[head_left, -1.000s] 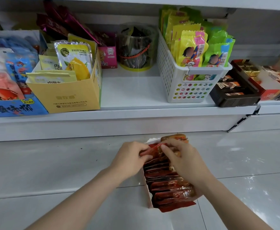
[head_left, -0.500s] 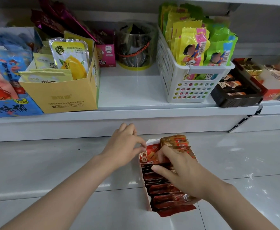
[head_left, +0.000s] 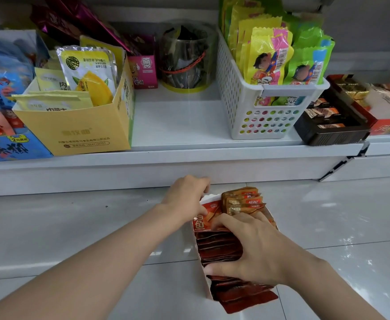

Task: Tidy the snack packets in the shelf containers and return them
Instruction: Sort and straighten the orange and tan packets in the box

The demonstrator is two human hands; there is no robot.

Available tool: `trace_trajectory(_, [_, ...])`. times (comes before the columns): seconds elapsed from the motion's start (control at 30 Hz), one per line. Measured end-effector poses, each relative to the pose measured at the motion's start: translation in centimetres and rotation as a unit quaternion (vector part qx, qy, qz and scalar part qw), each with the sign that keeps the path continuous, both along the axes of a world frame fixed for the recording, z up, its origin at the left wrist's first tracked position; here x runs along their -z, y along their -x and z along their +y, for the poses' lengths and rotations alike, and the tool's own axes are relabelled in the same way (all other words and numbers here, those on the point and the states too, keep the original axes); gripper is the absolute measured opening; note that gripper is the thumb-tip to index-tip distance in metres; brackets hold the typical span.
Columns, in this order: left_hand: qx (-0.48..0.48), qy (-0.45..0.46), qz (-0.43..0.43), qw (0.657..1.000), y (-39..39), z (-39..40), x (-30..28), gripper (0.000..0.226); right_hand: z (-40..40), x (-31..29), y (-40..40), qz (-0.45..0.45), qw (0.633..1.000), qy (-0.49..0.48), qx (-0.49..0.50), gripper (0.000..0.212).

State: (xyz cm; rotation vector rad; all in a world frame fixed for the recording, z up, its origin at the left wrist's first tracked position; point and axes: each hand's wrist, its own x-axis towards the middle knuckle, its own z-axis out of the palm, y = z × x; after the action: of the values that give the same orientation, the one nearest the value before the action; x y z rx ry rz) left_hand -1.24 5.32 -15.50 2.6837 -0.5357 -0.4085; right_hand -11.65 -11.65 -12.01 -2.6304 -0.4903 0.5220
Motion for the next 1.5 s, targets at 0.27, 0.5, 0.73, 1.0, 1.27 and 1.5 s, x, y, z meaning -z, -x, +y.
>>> trace_trajectory(0.27, [0.049,-0.045,-0.05,0.996,-0.1,-0.2,1.1,0.021,-0.5,0.7,0.5,-0.022,1.0,0.0,0.005,0.07])
trace_trajectory(0.5, [0.156,-0.086,-0.066,0.982,-0.2,0.3,-0.3,0.024,-0.7,0.9,0.1,-0.016,1.0,-0.013,0.016,0.065])
trace_trajectory(0.73, [0.15,-0.011,-0.016,0.988,0.2,2.0,-1.0,0.01,-0.6,0.4,-1.0,-0.011,0.999,-0.039,0.022,0.056])
trace_trajectory(1.0, [0.052,0.08,-0.167,0.981,0.9,1.6,-3.5,0.015,-1.0,0.4,-1.7,0.029,0.998,-0.045,0.014,0.055])
trace_trajectory(1.27, [0.082,0.131,-0.257,0.954,2.8,3.3,-6.5,0.01,-1.2,0.3,-1.9,0.053,0.998,0.001,-0.031,0.047])
trace_trajectory(1.5, [-0.077,0.23,-0.169,0.955,3.1,2.9,-5.1,0.013,0.1,0.5,-2.4,0.054,0.998,-0.031,0.013,0.061])
